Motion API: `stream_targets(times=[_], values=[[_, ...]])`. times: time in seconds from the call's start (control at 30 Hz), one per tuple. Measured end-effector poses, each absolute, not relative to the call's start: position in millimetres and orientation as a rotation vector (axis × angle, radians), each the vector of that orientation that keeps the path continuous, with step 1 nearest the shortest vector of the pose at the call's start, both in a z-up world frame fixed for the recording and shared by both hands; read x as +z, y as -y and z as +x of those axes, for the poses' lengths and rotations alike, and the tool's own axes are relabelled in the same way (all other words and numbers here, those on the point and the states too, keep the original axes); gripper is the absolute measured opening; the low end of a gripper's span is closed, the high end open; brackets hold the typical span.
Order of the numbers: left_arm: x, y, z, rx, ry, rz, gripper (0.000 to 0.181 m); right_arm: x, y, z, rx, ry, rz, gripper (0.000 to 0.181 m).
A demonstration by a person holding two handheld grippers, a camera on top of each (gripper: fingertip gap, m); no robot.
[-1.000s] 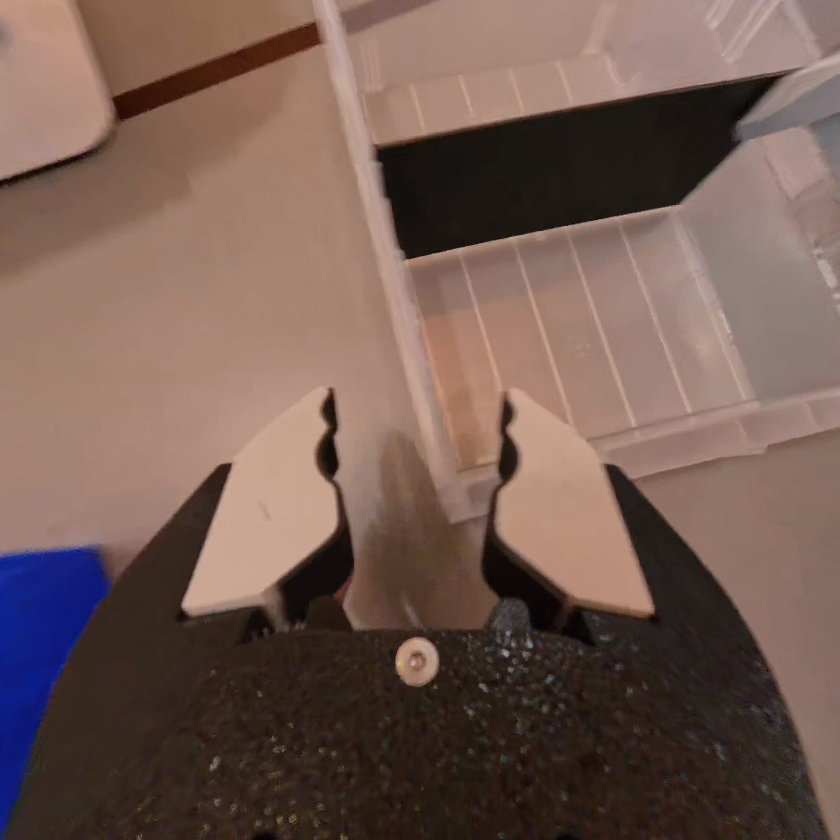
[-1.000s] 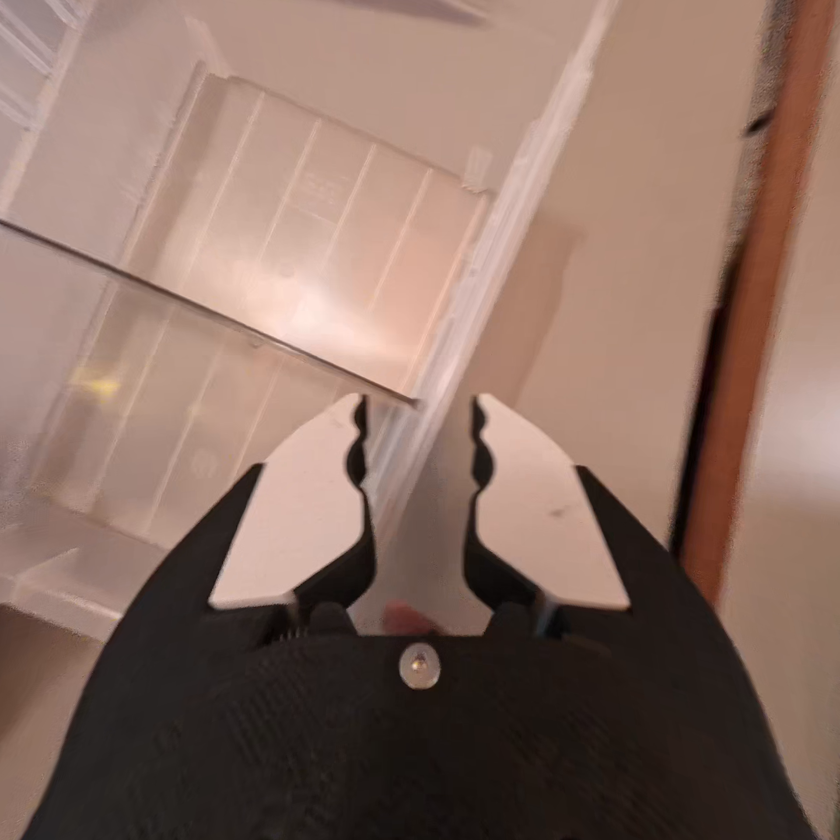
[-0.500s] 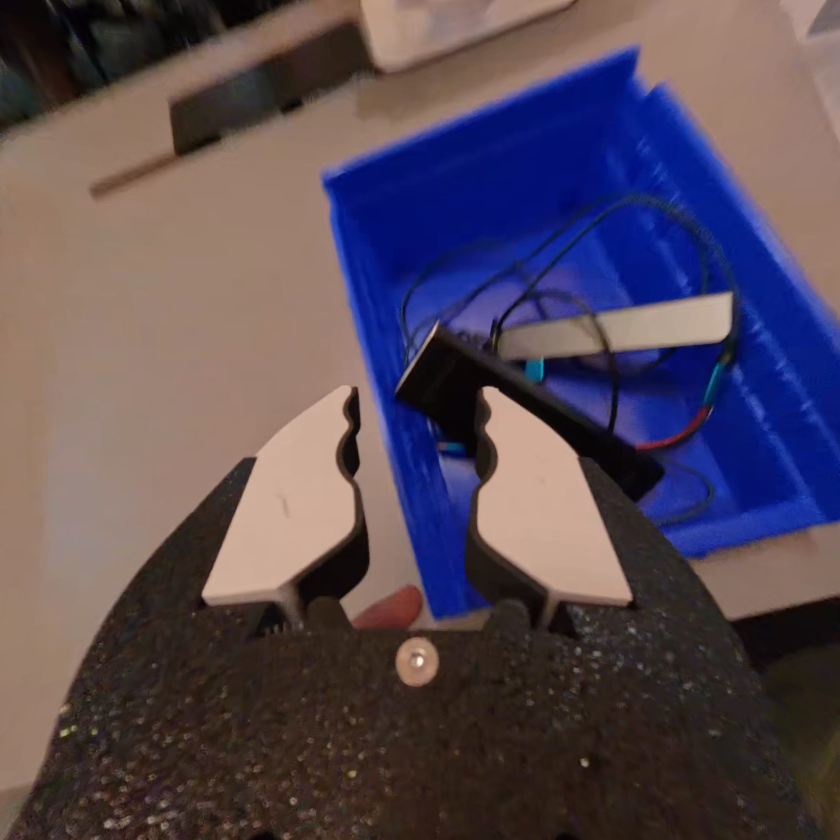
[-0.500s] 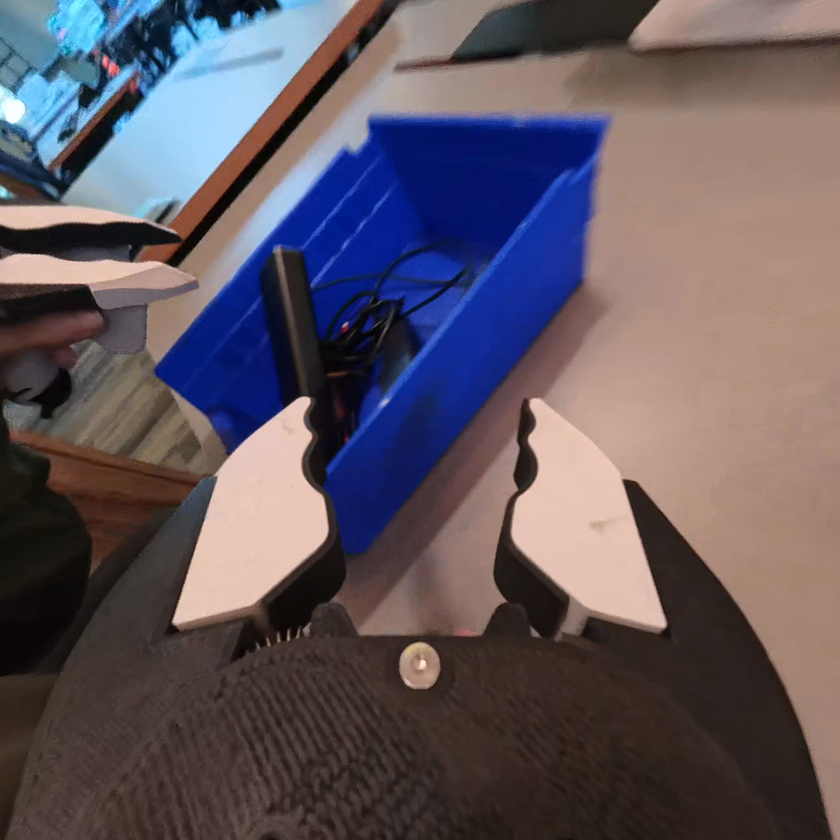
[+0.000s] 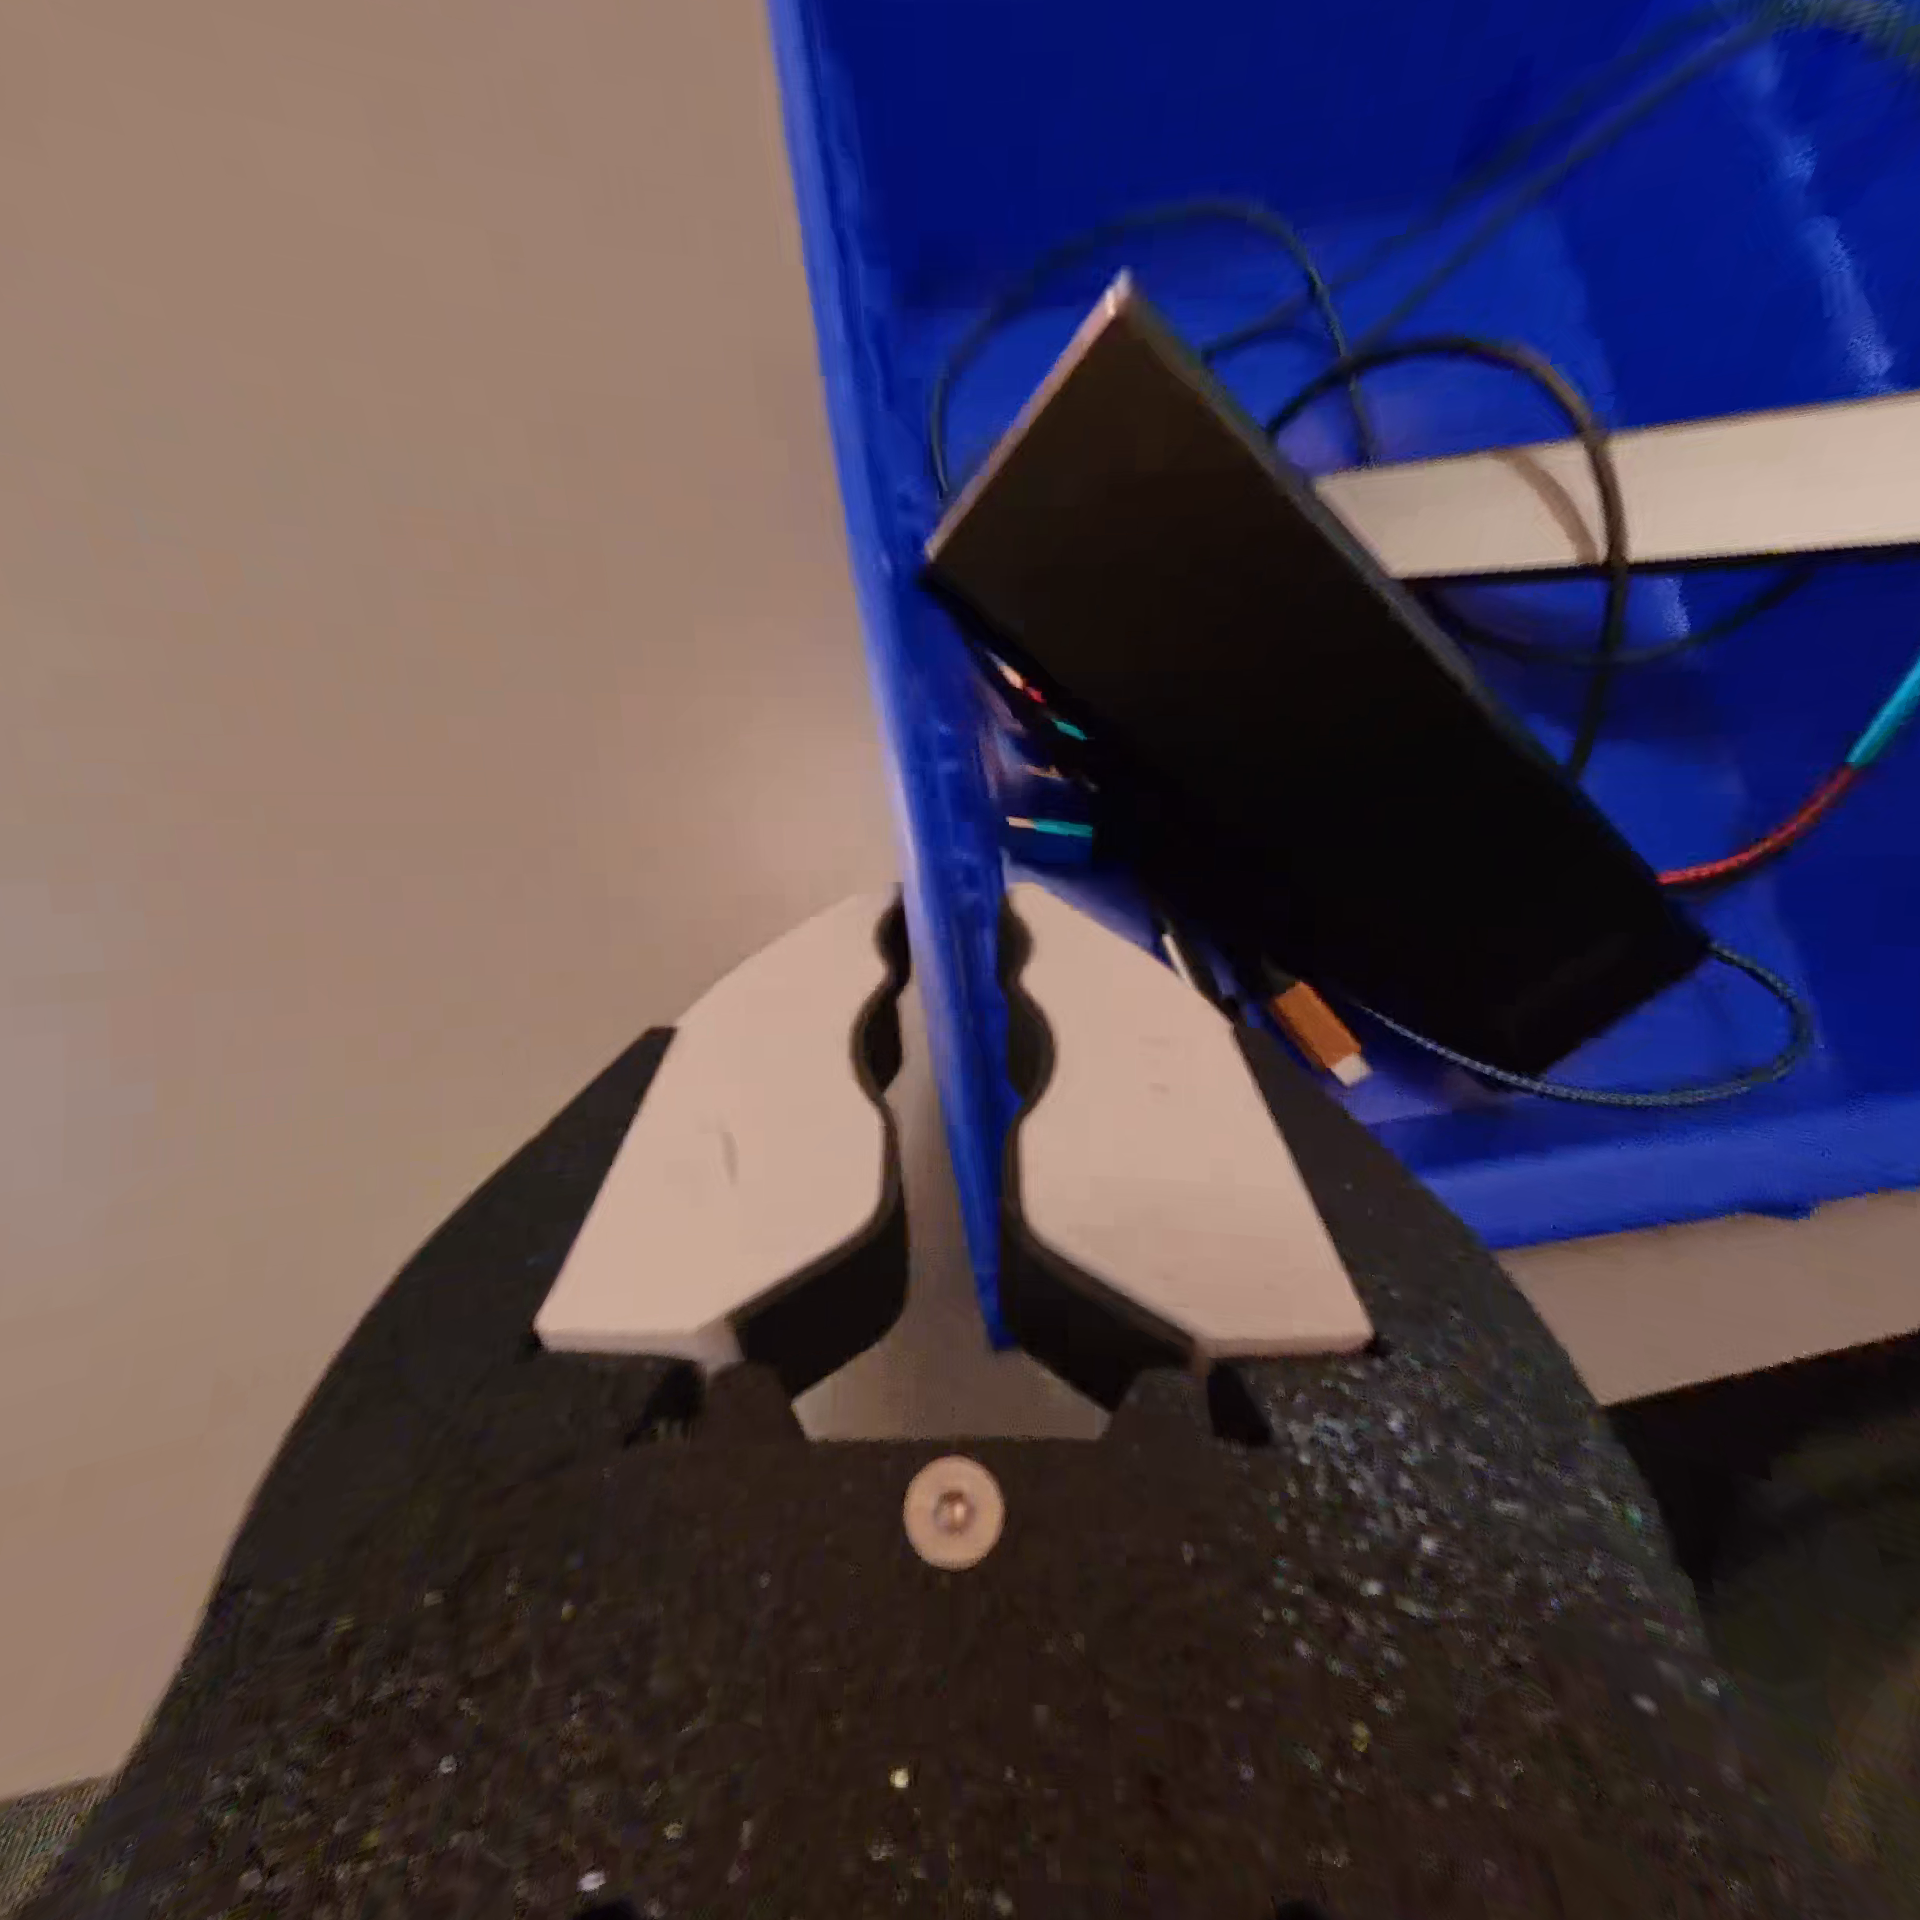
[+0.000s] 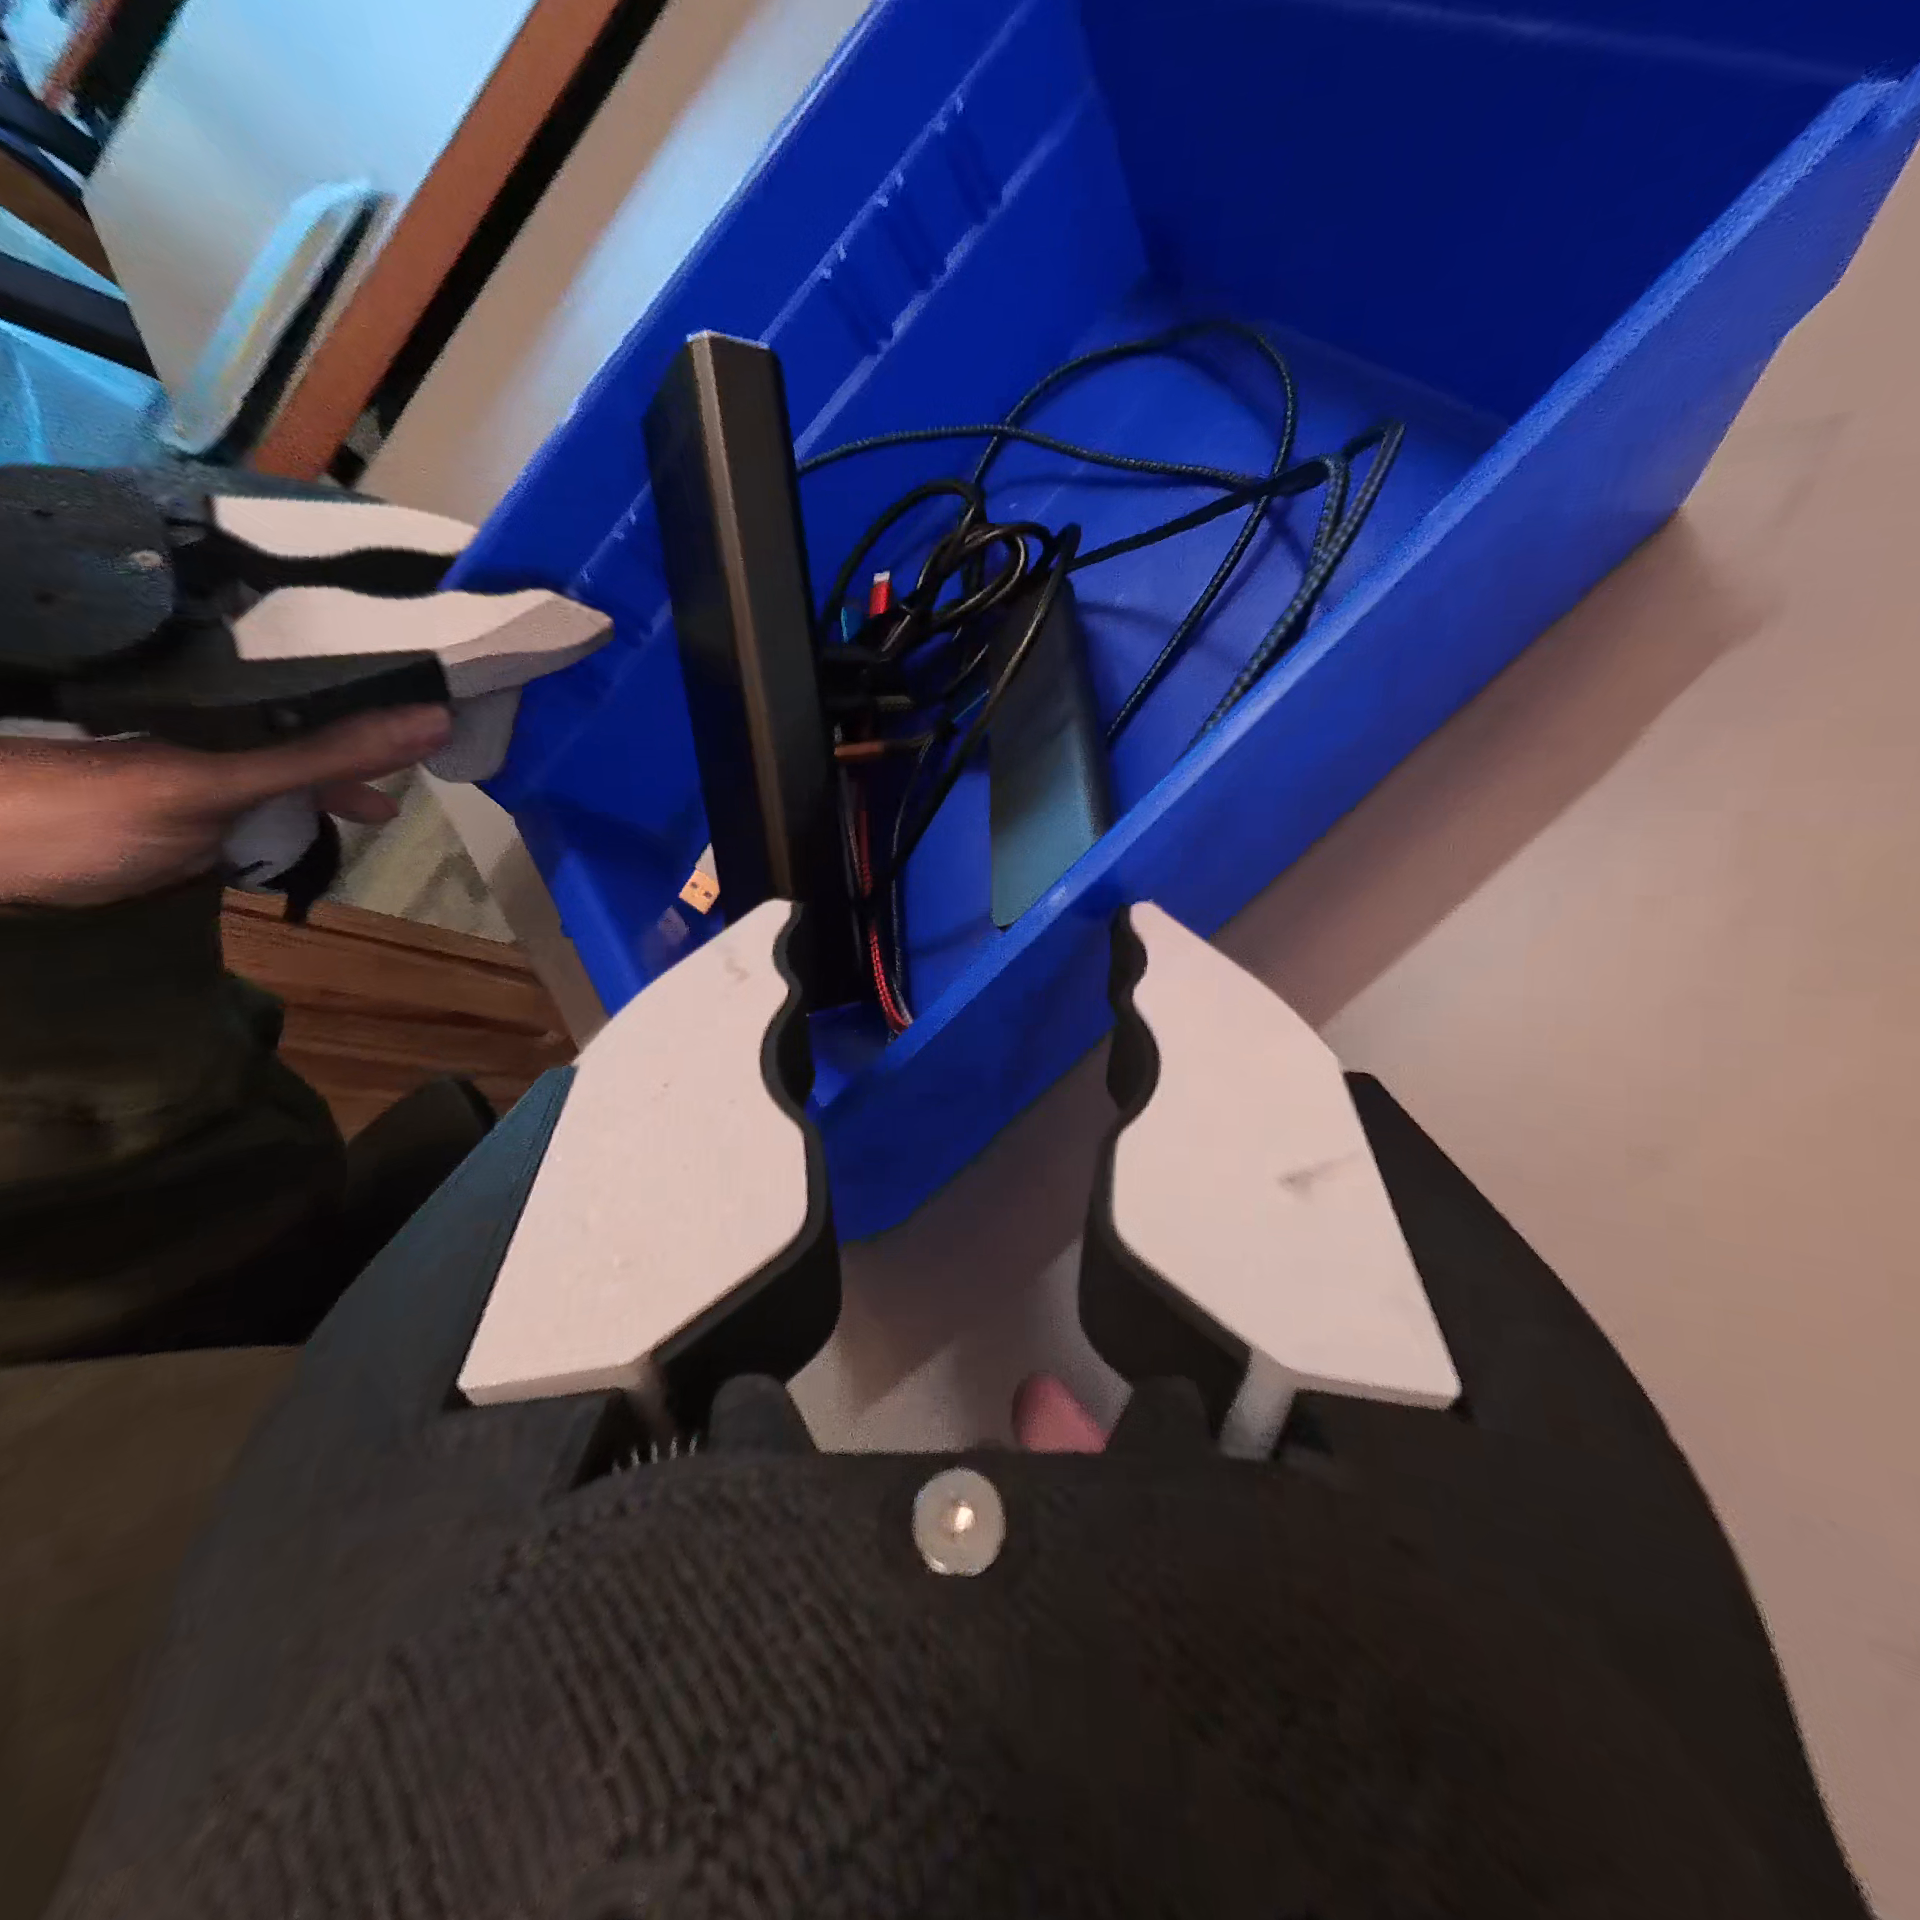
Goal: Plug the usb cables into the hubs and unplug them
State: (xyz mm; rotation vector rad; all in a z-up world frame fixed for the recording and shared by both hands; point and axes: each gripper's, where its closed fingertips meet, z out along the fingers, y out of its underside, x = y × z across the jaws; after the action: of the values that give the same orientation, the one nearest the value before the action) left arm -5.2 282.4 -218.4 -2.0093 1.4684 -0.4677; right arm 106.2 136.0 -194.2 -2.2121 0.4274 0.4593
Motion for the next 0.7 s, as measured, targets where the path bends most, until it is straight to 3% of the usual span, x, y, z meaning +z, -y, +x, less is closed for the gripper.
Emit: stream_targets(times=[0.03, 0.17, 0.23, 0.4, 0.5, 0.6, 0.63, 0.7], values=[[-226, -281, -5, -0.465, -1.493, -2.023, 0.009, -193, -136, 106, 0.418, -0.418, -2.221, 0.056], [-227, -282, -4, -0.491, -1.49, -1.974, 0.007, -193, -131, 101, 0.303, -0.389, -2.278, 0.046], [-227, -283, -3, -0.534, -1.473, -1.967, 0.007, -190, -130, 95, 0.291, -0.381, -2.282, 0.057], [-228, -282, -2, -0.59, -1.46, -1.956, 0.007, -181, -122, 113, 0.021, -0.372, -2.3, 0.062], [-228, -285, -1, -0.541, -1.455, -1.934, 0.007, -196, -127, 95, 0.287, -0.409, -2.337, 0.04], [-229, -289, 0, -0.51, -1.441, -1.916, 0.007, -198, -129, 93, 0.358, -0.432, -2.33, 0.04], [-229, -289, 0, -0.508, -1.439, -1.913, 0.007, -201, -125, 93, 0.357, -0.442, -2.354, 0.03], [-229, -288, 0, -0.516, -1.447, -1.912, 0.007, -197, -118, 99, 0.263, -0.455, -2.376, 0.036]])
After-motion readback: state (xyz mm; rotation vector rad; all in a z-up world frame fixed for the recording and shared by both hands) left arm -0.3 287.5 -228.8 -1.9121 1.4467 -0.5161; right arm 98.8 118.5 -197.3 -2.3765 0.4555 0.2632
